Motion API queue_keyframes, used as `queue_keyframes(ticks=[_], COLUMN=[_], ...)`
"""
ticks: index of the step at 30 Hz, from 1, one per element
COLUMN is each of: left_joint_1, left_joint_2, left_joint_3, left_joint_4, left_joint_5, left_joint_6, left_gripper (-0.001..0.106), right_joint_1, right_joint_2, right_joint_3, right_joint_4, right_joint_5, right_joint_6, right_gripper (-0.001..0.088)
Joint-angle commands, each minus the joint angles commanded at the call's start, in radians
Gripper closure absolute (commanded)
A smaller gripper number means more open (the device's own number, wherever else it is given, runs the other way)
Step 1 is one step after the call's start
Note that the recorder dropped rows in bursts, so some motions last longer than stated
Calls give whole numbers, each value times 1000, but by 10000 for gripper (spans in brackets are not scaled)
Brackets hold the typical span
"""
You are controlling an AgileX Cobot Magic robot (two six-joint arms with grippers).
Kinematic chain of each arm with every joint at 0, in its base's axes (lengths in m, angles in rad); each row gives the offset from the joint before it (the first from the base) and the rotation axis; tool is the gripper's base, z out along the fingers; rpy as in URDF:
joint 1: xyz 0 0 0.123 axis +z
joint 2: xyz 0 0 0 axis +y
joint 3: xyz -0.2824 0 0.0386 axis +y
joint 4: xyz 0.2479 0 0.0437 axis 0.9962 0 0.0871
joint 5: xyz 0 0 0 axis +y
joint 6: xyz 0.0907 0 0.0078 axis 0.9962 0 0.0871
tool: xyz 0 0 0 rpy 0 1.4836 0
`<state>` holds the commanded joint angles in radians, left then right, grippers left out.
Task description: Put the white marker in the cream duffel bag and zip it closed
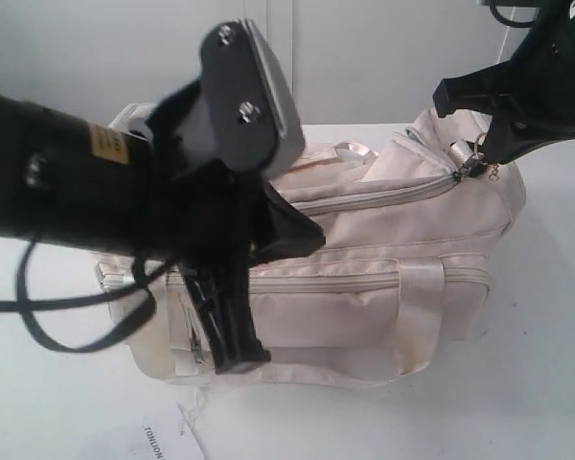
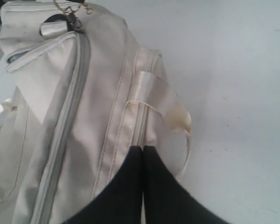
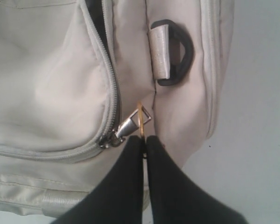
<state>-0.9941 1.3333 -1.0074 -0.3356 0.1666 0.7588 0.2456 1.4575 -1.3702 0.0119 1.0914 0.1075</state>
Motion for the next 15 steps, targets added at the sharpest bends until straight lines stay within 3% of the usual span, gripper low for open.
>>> queue_keyframes(ticks=[4,8,11,15], left_joint_1=[-26,-28,-30,-67], left_joint_2=[45,74,93,118], left_joint_3=[-14,-76,-132,-212], left_joint_4=[0,24,141,433], left_joint_5=[-20,79,184,307], left_joint_6=[-22,-62,-167,-426], left_gripper=[1053,1053,1053,1053], right_joint_1=[0,0,0,0], right_joint_2=[0,0,0,0], right_joint_3=[0,0,0,0], right_joint_4=[0,0,0,2], right_joint_5=[2,2,-2,-2], right_joint_6=[0,0,0,0], right_gripper=[868,868,868,868])
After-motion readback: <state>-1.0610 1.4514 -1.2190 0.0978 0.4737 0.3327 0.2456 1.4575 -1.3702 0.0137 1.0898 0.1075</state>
